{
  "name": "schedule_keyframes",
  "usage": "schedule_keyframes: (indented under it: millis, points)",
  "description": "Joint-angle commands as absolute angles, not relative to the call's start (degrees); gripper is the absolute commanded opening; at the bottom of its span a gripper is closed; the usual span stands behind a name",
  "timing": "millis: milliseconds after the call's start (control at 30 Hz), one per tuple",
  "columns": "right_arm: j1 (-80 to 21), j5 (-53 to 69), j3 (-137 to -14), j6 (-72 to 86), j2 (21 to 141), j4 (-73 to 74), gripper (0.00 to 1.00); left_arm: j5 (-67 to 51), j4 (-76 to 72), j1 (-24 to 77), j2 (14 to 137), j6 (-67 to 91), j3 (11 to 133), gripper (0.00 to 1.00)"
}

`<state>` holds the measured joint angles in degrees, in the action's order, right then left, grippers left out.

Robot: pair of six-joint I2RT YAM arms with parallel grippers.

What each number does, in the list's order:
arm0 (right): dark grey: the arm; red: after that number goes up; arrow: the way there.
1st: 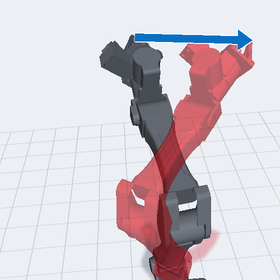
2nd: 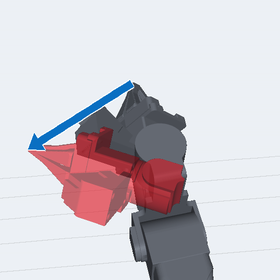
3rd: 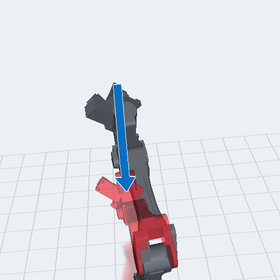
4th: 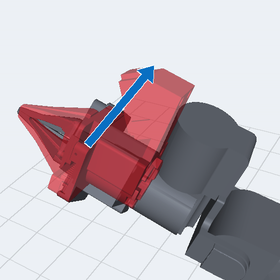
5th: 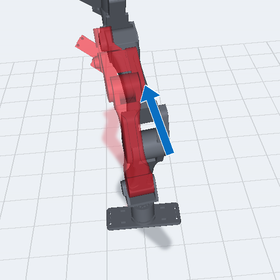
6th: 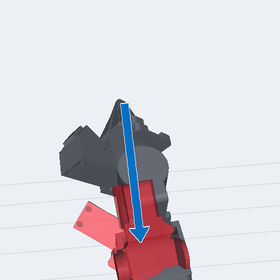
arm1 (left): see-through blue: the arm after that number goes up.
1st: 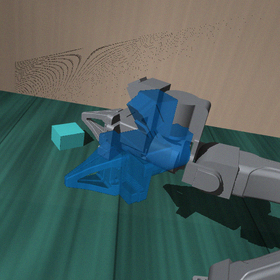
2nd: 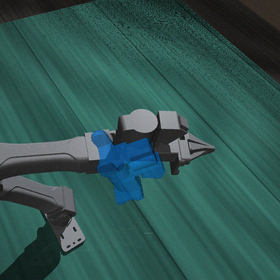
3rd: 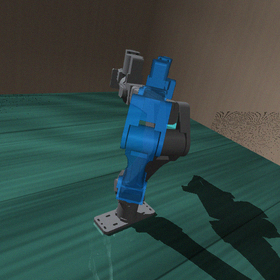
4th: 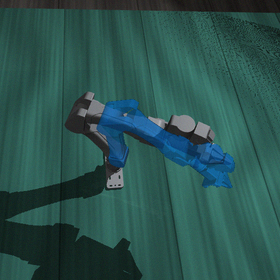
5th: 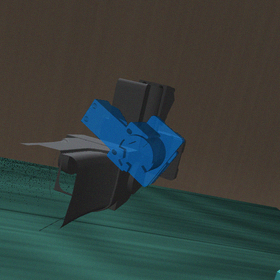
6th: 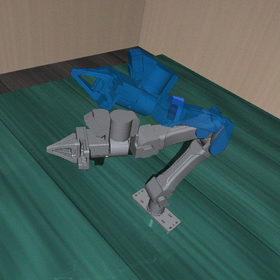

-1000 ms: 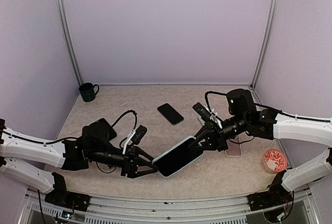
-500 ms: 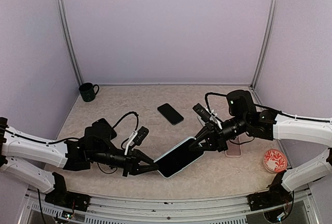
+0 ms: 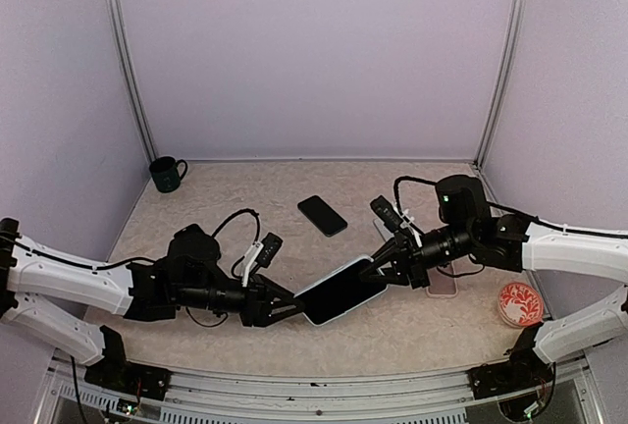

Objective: Put the phone into the phone case
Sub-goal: Press the corner of the phone case at the top left corner of the phone case, then pass from the right arm to the left

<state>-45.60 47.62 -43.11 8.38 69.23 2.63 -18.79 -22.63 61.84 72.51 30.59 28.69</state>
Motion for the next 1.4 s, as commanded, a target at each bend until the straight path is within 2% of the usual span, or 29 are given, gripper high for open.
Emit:
schedule_keyframes:
  millis: [0,100,367,467,633,767,900,1000,1100,1200,1367]
  points:
    - [-45.88,45.65,-42.0,10.9,65.19,-5.19,0.0,-15.29,-26.54,61.96,69.01,31.94,28.15,0.51]
    - [-45.88,44.24,-40.74,12.28,63.68,-7.67,0.0,-14.44,-28.53,61.64,66.68,32.16,25.87,0.6]
    - [-45.88,51.29,-39.29,14.52,64.33,-11.34,0.0,-18.89,-28.93,59.96,62.09,29.25,25.58,0.66]
    - [-45.9,52.59,-39.37,14.65,64.77,-11.34,0.0,-20.46,-23.75,59.81,63.25,26.48,28.93,0.69]
    - [-45.88,52.86,-39.7,14.53,64.34,-10.91,0.0,-23.86,-19.72,59.92,67.49,24.35,32.65,0.68]
    - [-45.87,51.46,-39.89,14.33,64.37,-9.8,0.0,-23.92,-19.49,60.24,69.27,23.81,33.75,0.6]
    - [-45.88,47.16,-40.63,14.6,65.22,-7.79,0.0,-22.63,-16.13,61.14,70.79,22.0,36.2,0.4]
    - [-45.83,45.65,-41.33,15.34,66.43,-6.94,0.0,-19.58,-13.49,62.2,71.83,20.73,37.86,0.17]
    - [-45.88,44.47,-42.34,16.05,68.22,-5.82,0.0,-16.36,-12.99,63.2,72.22,20.38,38.42,0.05]
    - [-45.88,43.64,-42.69,16.93,69.72,-5.63,0.0,-12.5,-12.39,64.54,72.29,19.48,38.99,0.0]
    - [-45.88,43.67,-42.68,17.73,71.05,-6.01,0.0,-7.13,-12.22,66.3,71.45,18.82,39.1,0.0]
